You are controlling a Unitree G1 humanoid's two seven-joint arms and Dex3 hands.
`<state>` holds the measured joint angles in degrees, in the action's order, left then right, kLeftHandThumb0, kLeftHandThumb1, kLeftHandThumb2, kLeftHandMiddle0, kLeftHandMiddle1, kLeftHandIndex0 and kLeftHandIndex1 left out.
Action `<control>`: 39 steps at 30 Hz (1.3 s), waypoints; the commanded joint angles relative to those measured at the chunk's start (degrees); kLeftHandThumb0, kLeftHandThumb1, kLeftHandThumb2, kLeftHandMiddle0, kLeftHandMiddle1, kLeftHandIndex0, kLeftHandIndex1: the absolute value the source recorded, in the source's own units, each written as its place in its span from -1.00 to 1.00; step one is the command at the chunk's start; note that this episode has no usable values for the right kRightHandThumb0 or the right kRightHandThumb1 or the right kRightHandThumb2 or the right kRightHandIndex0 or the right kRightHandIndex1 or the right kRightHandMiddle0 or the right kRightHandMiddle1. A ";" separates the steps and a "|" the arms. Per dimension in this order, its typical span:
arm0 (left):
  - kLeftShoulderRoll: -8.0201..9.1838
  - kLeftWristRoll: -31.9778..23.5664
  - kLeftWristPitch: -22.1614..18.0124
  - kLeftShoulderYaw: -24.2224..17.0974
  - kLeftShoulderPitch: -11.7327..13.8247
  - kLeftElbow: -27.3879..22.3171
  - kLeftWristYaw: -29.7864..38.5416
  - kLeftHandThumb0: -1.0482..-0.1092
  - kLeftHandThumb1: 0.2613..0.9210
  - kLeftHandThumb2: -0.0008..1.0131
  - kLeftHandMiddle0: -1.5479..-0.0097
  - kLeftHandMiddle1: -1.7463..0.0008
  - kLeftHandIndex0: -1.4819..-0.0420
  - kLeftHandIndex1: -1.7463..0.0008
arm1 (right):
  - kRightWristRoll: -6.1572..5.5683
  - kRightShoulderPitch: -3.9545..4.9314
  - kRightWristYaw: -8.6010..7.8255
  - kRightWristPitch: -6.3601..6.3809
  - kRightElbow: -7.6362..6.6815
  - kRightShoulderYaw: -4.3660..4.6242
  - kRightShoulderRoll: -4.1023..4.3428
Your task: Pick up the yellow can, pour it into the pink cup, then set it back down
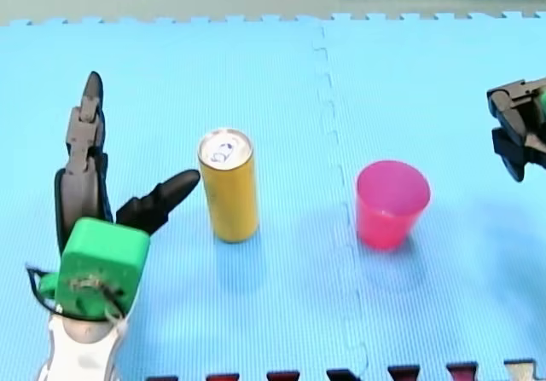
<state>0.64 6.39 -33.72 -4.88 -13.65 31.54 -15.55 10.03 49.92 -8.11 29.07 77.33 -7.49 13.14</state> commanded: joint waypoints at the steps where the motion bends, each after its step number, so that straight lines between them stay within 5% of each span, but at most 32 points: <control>1: -0.19 -1.40 -2.42 -0.60 -0.69 1.87 0.66 -0.99 0.72 -0.92 0.71 0.96 0.87 1.00 | 0.04 -0.01 0.15 0.06 -0.14 0.22 0.46; 5: -0.01 0.09 -3.72 -0.32 -0.24 2.02 -0.32 -1.00 0.95 -0.90 0.75 0.99 0.87 1.00 | 0.29 0.17 0.70 -0.12 -0.20 0.57 0.30; 24: 0.79 0.73 -5.53 1.04 1.40 3.23 2.46 -0.99 0.82 -1.00 0.70 0.98 0.89 1.00 | 0.69 -0.43 2.67 0.40 -0.31 1.83 -0.03; 30: 0.28 -2.50 -2.32 1.98 2.55 0.85 7.88 -0.96 0.80 -1.00 0.76 1.00 0.88 1.00 | 0.72 -0.87 2.48 0.93 -0.34 2.13 -0.09; 39: -0.14 -1.19 4.47 2.59 3.27 -1.92 7.24 -0.98 0.81 -1.00 0.77 1.00 0.88 1.00 | 0.72 -1.14 2.58 1.45 -0.40 2.37 -0.11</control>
<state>0.37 5.12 -29.88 -2.27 -10.50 30.05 -8.21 10.71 48.98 -5.64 30.22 77.01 -5.18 12.89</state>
